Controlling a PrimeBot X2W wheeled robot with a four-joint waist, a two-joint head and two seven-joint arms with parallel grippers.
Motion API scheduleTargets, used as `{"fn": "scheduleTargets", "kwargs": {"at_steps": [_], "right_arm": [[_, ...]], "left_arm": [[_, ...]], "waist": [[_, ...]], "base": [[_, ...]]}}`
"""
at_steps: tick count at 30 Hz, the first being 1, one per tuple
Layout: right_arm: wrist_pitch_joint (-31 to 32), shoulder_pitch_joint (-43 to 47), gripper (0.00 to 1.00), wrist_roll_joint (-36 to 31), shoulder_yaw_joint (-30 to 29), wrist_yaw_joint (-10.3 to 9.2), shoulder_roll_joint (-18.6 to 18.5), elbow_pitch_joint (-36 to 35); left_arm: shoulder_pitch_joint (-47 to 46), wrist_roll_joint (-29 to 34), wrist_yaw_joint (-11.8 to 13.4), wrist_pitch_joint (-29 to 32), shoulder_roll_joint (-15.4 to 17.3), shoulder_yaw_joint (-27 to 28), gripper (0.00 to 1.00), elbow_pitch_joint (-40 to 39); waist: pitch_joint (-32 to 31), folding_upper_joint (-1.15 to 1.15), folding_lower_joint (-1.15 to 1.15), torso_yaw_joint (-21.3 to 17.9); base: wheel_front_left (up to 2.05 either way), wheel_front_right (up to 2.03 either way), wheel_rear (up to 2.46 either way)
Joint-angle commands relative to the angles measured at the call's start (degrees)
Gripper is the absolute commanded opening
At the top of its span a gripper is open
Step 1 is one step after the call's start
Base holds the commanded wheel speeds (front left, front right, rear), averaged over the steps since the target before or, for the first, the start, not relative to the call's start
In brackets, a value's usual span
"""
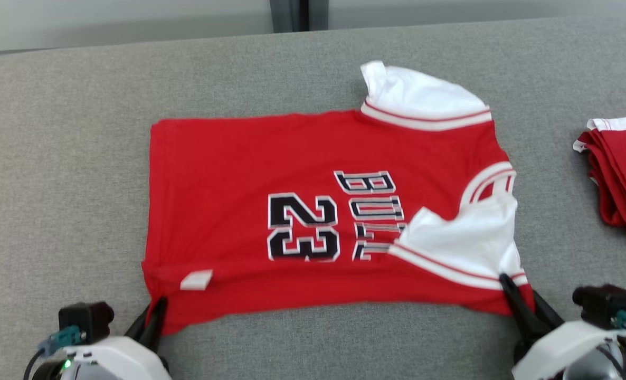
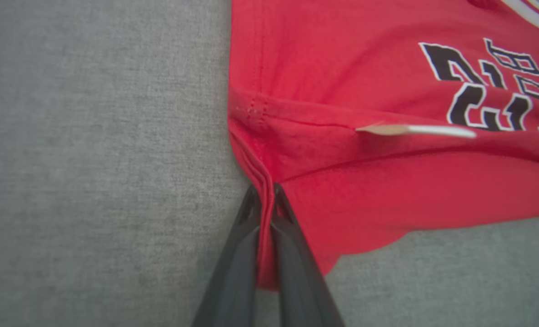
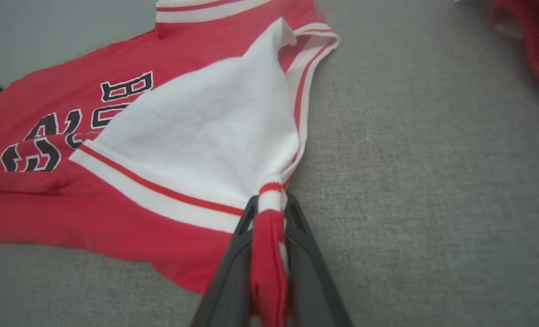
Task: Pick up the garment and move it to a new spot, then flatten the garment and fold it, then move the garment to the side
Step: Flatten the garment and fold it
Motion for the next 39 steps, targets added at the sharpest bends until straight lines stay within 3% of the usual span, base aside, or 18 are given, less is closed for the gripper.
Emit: {"fn": "scheduleTargets", "kwargs": {"at_steps": [1, 8, 9, 10, 11, 12, 19, 27, 35, 39], "right_arm": [[1.52, 2.78, 0.00, 0.31, -1.02, -0.01, -0.41, -1.91], [6.64, 10.70, 0.00, -0.86, -4.66, -0.02, 2.09, -9.70], [6.97, 10.96, 0.16, -0.91, -4.86, -0.02, 2.37, -10.14], [7.27, 11.02, 0.50, -0.99, -5.15, -0.02, 2.51, -10.44], [7.32, 10.86, 1.00, -1.27, -5.57, -0.02, 2.54, -10.57], [6.97, 10.45, 1.00, -1.37, -6.01, -0.01, 2.69, -10.94], [1.87, 6.33, 1.00, -4.84, -9.38, 0.00, 3.31, -15.60], [-3.00, 1.03, 1.00, -10.12, -10.76, 0.00, 3.04, -21.70], [-1.99, 0.48, 1.00, -13.41, -11.22, 0.00, 4.17, -25.10], [-1.30, 1.25, 1.00, -13.20, -11.13, 0.00, 4.69, -25.19]], "left_arm": [[2.77, -0.79, 1.15, 1.28, 1.12, 0.20, 0.00, -0.93], [8.47, -2.11, 4.53, 3.93, 4.11, 1.84, 0.00, -8.09], [8.78, -2.12, 4.66, 4.19, 4.38, 1.94, 0.00, -8.61], [8.76, -1.74, 4.97, 4.14, 4.66, 2.08, 0.03, -9.04], [8.52, -1.33, 5.16, 3.70, 4.78, 2.19, 0.56, -9.29], [8.16, -1.08, 5.36, 3.29, 4.68, 2.22, 1.00, -9.55], [4.00, 0.77, 6.07, -3.61, 2.21, 4.41, 1.00, -11.72], [-1.32, 5.41, 7.51, -9.09, 1.85, 5.33, 1.00, -14.62], [-4.42, 11.41, 11.01, -10.78, 3.48, 5.04, 1.00, -17.88], [-4.46, 11.82, 11.43, -10.34, 3.62, 4.86, 1.00, -17.81]], "waist": [[-0.73, 0.00, 0.00, 0.27], [-1.81, 0.00, 0.00, 0.03], [-1.92, 0.00, 0.00, 0.01], [-1.98, 0.00, 0.00, 0.02], [-2.05, 0.00, 0.00, 0.03], [-2.14, 0.00, 0.00, 0.02], [-2.52, 0.00, 0.00, -0.29], [-3.22, 0.00, 0.00, -0.86], [-4.65, 0.00, 0.00, -0.47], [-4.87, 0.00, 0.00, -0.37]], "base": [[0.00, 0.00, 0.00], [0.00, 0.00, 0.00], [0.00, 0.00, 0.00], [0.00, 0.00, 0.00], [0.00, 0.00, 0.00], [0.00, 0.00, 0.00], [0.00, 0.00, 0.00], [0.00, 0.00, 0.00], [0.00, 0.00, 0.00], [0.00, 0.00, 0.00]]}}
